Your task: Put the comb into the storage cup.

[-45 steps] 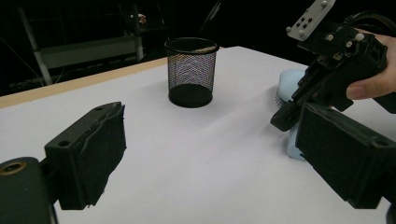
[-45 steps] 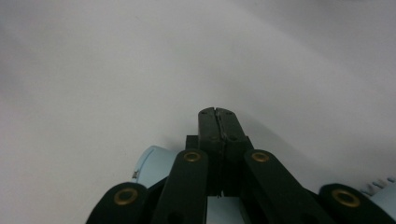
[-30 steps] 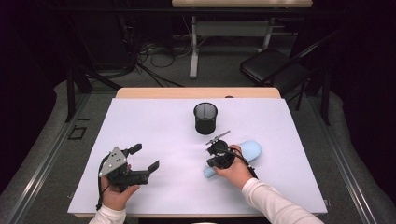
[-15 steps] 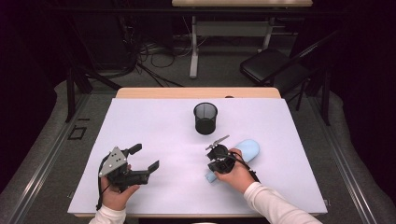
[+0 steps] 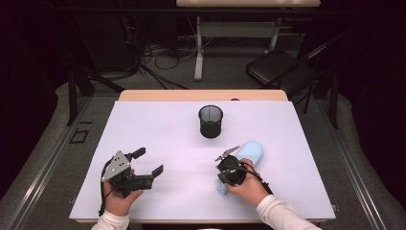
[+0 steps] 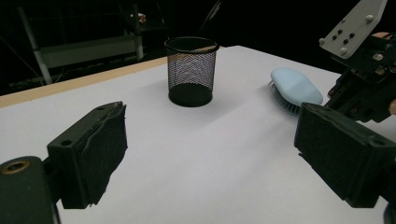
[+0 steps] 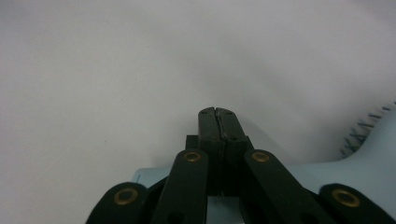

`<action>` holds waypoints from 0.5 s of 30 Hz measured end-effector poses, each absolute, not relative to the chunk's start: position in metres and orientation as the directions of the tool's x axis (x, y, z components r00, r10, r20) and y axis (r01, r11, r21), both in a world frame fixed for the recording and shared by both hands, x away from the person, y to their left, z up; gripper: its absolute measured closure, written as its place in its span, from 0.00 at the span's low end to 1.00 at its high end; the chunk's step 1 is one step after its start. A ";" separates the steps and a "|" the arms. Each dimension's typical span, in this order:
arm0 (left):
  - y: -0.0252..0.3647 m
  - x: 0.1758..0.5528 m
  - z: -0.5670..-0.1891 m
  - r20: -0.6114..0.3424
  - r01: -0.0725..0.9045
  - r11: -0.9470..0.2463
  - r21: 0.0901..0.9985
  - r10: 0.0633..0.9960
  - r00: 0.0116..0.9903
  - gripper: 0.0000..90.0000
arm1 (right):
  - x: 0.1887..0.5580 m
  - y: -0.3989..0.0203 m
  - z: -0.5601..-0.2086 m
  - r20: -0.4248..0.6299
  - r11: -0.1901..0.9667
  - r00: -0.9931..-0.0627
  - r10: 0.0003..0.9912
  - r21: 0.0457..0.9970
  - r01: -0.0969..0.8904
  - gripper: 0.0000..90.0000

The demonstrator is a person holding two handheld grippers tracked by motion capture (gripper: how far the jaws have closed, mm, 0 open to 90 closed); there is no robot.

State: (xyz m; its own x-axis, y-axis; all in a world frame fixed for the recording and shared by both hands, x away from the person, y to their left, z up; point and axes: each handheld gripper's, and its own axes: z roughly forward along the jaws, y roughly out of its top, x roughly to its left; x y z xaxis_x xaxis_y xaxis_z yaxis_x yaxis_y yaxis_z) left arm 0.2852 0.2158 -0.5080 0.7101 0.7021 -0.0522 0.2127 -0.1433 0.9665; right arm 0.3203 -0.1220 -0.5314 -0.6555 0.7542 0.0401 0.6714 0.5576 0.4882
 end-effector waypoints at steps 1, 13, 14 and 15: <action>0.216 0.285 -0.508 -0.052 0.213 -0.143 0.967 0.703 0.710 0.11 | 0.319 -0.123 -0.531 0.033 0.563 -0.659 0.752 0.488 0.667 1.00; 0.215 0.285 -0.508 -0.052 0.213 -0.144 0.966 0.702 0.710 0.11 | 0.305 -0.140 -0.529 0.025 0.565 -0.651 0.759 0.470 0.677 1.00; 0.215 0.285 -0.508 -0.052 0.213 -0.144 0.966 0.702 0.710 0.11 | 0.304 -0.141 -0.529 0.021 0.566 -0.650 0.760 0.470 0.677 1.00; 0.215 0.285 -0.508 -0.053 0.214 -0.144 0.966 0.702 0.710 0.11 | 0.303 -0.142 -0.529 0.019 0.564 -0.647 0.763 0.469 0.679 1.00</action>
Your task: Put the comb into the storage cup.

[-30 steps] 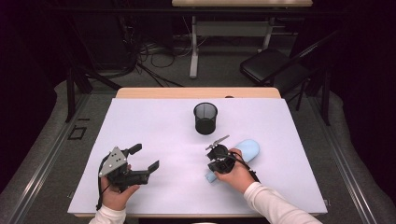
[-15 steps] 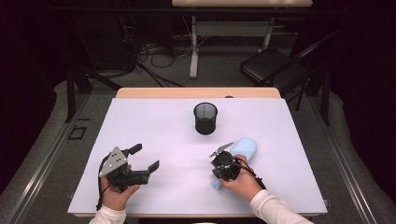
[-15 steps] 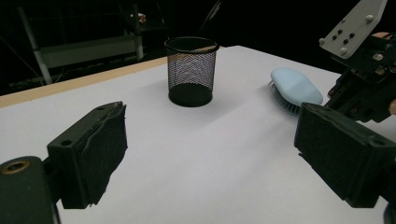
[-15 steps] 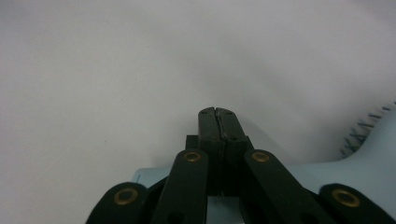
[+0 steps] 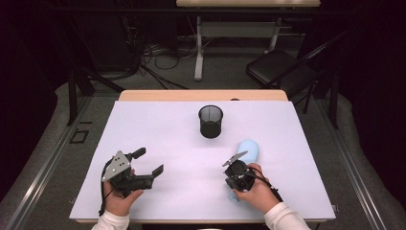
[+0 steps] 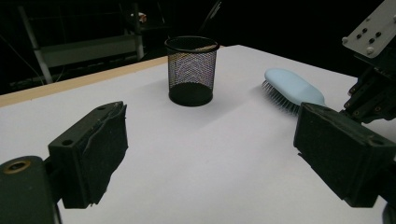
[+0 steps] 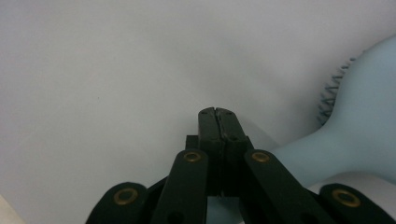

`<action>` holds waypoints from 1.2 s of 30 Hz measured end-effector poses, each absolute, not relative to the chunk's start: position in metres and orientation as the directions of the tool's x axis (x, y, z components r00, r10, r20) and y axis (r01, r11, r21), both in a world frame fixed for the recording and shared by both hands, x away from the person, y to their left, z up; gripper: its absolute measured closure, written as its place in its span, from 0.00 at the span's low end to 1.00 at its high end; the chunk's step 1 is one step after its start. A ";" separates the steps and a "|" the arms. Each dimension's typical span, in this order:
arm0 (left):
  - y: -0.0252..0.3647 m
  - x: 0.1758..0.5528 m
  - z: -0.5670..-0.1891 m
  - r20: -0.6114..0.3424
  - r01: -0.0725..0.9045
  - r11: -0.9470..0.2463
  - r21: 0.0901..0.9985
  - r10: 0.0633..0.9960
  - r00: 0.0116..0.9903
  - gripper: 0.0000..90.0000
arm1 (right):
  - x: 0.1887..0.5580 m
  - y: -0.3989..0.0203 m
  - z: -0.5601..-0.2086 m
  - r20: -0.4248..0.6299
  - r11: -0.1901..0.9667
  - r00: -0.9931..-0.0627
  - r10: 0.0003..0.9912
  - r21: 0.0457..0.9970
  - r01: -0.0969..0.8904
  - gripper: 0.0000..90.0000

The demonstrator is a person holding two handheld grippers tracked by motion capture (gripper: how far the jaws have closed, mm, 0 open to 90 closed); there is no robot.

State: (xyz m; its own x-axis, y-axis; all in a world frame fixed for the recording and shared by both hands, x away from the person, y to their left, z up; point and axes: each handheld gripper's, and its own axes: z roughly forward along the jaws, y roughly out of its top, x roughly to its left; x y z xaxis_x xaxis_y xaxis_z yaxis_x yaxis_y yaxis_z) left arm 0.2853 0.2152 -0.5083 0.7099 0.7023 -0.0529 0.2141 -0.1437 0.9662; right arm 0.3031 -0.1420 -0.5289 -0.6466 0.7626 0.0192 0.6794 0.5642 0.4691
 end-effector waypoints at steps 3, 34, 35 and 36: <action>0.215 0.285 -0.508 -0.054 0.215 -0.142 0.966 0.703 0.709 0.11 | 0.300 -0.146 -0.528 0.017 0.558 -0.638 0.770 0.467 0.686 1.00; 0.215 0.286 -0.509 -0.049 0.215 -0.151 0.965 0.700 0.712 0.11 | 0.297 -0.201 -0.528 0.032 0.459 -0.532 0.846 0.463 0.758 0.99; 0.215 0.286 -0.509 -0.049 0.215 -0.150 0.965 0.701 0.712 0.11 | 0.297 -0.202 -0.527 0.033 0.454 -0.525 0.850 0.459 0.764 0.99; 0.215 0.286 -0.509 -0.049 0.215 -0.150 0.965 0.701 0.712 0.11 | 0.297 -0.202 -0.527 0.033 0.454 -0.525 0.850 0.459 0.764 0.99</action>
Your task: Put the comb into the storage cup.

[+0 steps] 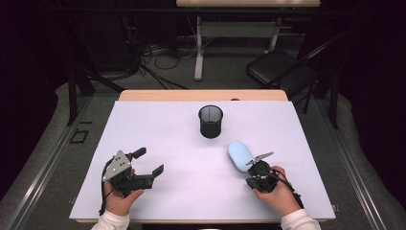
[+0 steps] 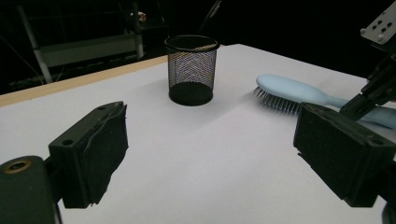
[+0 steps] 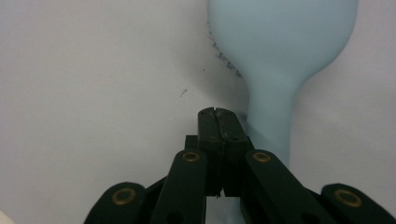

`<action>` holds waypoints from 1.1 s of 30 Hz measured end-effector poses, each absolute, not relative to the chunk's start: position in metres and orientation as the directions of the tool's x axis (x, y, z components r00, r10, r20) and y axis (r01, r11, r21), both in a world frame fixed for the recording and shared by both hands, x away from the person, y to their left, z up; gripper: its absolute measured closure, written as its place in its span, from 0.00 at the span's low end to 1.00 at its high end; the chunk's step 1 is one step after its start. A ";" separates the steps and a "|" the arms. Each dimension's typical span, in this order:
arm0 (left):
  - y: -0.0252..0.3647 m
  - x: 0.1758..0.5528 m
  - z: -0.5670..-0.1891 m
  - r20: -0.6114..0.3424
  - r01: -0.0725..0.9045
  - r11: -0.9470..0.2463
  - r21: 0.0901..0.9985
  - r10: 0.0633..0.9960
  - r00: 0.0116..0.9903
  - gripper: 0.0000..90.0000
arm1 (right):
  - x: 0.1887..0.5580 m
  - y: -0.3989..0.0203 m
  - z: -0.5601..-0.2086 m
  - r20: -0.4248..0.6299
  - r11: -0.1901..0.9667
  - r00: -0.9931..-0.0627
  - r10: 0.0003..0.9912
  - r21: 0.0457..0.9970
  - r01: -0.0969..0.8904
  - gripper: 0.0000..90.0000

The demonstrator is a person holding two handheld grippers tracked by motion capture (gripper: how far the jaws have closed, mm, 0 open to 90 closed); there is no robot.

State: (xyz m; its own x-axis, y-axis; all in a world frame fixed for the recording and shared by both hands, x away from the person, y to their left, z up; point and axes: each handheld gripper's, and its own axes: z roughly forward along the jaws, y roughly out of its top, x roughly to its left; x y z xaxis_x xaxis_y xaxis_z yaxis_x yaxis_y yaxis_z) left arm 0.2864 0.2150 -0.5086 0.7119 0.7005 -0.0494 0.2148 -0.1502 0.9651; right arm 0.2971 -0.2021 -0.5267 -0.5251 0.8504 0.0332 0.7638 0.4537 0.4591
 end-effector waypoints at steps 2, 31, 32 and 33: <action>0.215 0.286 -0.509 -0.049 0.215 -0.151 0.965 0.701 0.712 0.11 | 0.299 -0.207 -0.525 0.037 0.447 -0.521 0.853 0.463 0.765 1.00; 0.215 0.287 -0.509 -0.046 0.214 -0.154 0.965 0.700 0.713 0.12 | 0.304 -0.220 -0.526 0.028 0.411 -0.478 0.878 0.468 0.782 0.96; 0.215 0.287 -0.509 -0.047 0.215 -0.154 0.964 0.700 0.712 0.12 | 0.304 -0.220 -0.525 0.031 0.410 -0.479 0.878 0.468 0.782 0.95; 0.215 0.287 -0.509 -0.047 0.215 -0.154 0.964 0.701 0.712 0.12 | 0.304 -0.220 -0.525 0.031 0.410 -0.479 0.878 0.468 0.782 0.95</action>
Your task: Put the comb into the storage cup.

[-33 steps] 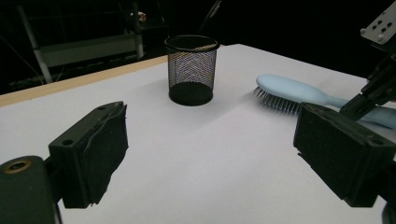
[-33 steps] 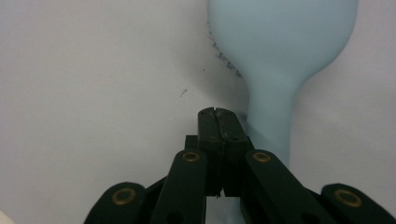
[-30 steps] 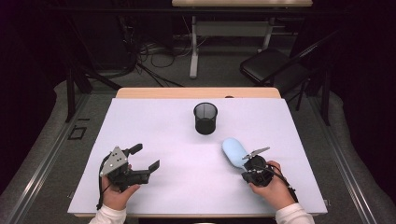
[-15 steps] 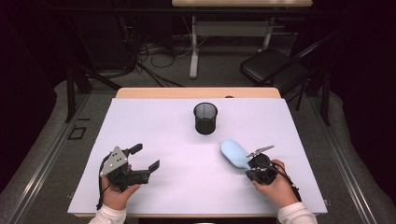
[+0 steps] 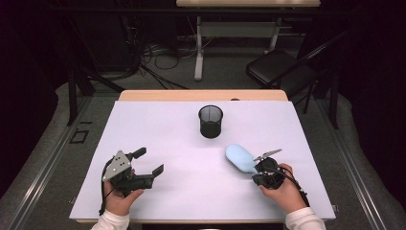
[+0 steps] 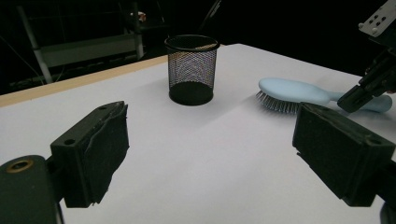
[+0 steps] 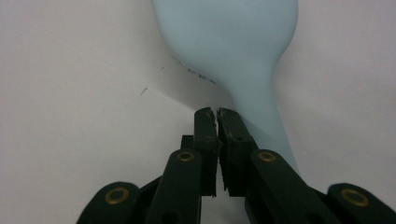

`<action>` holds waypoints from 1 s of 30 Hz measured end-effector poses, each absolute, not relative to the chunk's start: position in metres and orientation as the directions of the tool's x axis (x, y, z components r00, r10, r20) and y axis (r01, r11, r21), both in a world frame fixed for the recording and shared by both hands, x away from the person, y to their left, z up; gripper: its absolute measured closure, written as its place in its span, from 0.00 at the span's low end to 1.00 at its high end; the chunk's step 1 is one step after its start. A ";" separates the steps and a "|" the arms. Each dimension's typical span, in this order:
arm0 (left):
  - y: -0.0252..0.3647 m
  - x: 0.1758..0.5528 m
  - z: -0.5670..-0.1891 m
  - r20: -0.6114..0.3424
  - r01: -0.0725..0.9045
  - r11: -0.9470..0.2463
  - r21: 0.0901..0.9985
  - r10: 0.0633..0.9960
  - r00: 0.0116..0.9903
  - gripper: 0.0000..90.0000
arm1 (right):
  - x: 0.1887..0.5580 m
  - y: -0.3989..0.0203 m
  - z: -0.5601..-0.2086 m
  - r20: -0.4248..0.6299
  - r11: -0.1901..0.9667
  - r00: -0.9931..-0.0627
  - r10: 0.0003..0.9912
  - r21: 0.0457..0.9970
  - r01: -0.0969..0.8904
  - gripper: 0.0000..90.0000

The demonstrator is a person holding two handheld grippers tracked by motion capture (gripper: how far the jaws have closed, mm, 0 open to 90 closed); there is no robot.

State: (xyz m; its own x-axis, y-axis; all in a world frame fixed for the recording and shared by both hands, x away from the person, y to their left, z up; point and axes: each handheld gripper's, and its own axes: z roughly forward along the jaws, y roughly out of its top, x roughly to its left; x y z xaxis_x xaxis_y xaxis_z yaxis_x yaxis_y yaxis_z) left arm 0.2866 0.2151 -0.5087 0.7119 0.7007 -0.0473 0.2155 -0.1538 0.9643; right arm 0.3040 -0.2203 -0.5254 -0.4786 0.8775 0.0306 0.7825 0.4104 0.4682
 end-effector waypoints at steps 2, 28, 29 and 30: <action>0.215 0.287 -0.509 -0.048 0.216 -0.154 0.964 0.701 0.712 0.12 | 0.304 -0.220 -0.525 0.038 0.408 -0.479 0.877 0.469 0.784 0.94; 0.215 0.287 -0.509 -0.050 0.217 -0.153 0.964 0.699 0.714 0.12 | 0.299 -0.218 -0.510 0.092 0.390 -0.501 0.861 0.513 0.765 0.72; 0.215 0.287 -0.509 -0.050 0.217 -0.153 0.964 0.699 0.714 0.12 | 0.299 -0.218 -0.510 0.092 0.390 -0.501 0.861 0.513 0.765 0.72; 0.215 0.287 -0.509 -0.050 0.217 -0.153 0.964 0.699 0.714 0.12 | 0.299 -0.218 -0.510 0.098 0.385 -0.500 0.861 0.516 0.765 0.71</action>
State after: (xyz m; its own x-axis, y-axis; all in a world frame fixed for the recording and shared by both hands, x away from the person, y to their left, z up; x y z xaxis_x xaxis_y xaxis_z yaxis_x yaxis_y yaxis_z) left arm 0.2867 0.2146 -0.5089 0.7137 0.6987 -0.0497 0.2168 -0.1529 0.9642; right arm 0.2992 -0.2180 -0.5100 -0.4996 0.8607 0.0979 0.7648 0.3852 0.5164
